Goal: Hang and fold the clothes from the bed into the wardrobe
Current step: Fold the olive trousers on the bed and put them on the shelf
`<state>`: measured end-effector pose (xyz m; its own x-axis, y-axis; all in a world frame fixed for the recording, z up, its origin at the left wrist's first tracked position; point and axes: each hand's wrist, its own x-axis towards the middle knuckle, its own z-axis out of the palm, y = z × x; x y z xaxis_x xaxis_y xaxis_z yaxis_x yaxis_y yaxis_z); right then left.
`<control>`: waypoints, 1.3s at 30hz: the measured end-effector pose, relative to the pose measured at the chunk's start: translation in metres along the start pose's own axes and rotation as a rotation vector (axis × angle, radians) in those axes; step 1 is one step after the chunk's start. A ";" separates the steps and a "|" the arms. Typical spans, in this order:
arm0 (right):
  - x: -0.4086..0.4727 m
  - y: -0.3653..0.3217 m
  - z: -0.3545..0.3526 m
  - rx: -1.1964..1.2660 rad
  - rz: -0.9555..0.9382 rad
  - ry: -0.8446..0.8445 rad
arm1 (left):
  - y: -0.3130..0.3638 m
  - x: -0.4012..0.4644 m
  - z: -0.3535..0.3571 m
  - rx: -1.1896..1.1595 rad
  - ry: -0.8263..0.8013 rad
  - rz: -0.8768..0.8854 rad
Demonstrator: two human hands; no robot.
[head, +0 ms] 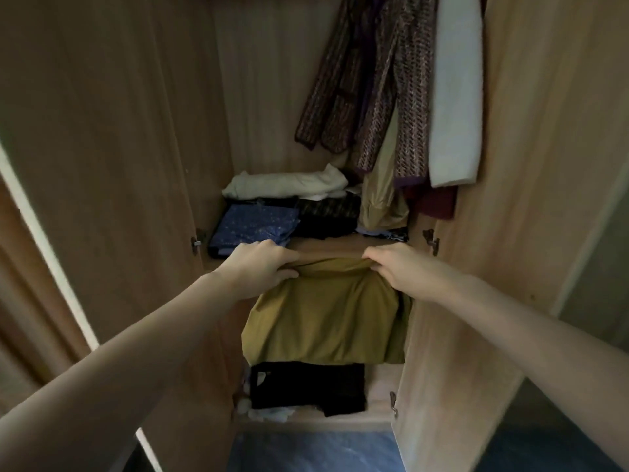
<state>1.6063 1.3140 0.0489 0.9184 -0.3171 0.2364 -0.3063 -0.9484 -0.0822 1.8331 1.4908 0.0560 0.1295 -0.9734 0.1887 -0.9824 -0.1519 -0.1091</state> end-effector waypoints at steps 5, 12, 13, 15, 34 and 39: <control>0.051 0.046 0.006 0.006 0.022 -0.006 | -0.022 0.067 0.007 0.040 0.002 0.041; 0.120 0.107 0.022 0.039 0.060 0.034 | -0.057 0.153 0.030 -0.008 0.022 0.053; 0.131 0.114 0.027 0.030 0.057 0.026 | -0.064 0.165 0.038 0.003 0.010 0.055; 0.152 0.128 0.040 -0.001 0.047 0.003 | -0.080 0.189 0.053 0.010 -0.021 0.066; 0.349 0.236 0.144 -0.188 0.211 -0.287 | -0.210 0.402 0.192 -0.237 -0.337 0.136; 0.398 0.259 0.194 -0.206 0.342 -0.302 | -0.209 0.447 0.237 0.061 -0.316 0.081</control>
<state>1.9408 0.9430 -0.0656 0.7787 -0.6241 -0.0643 -0.6179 -0.7806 0.0938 2.1284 1.0466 -0.0676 0.0959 -0.9864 -0.1338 -0.9825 -0.0722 -0.1719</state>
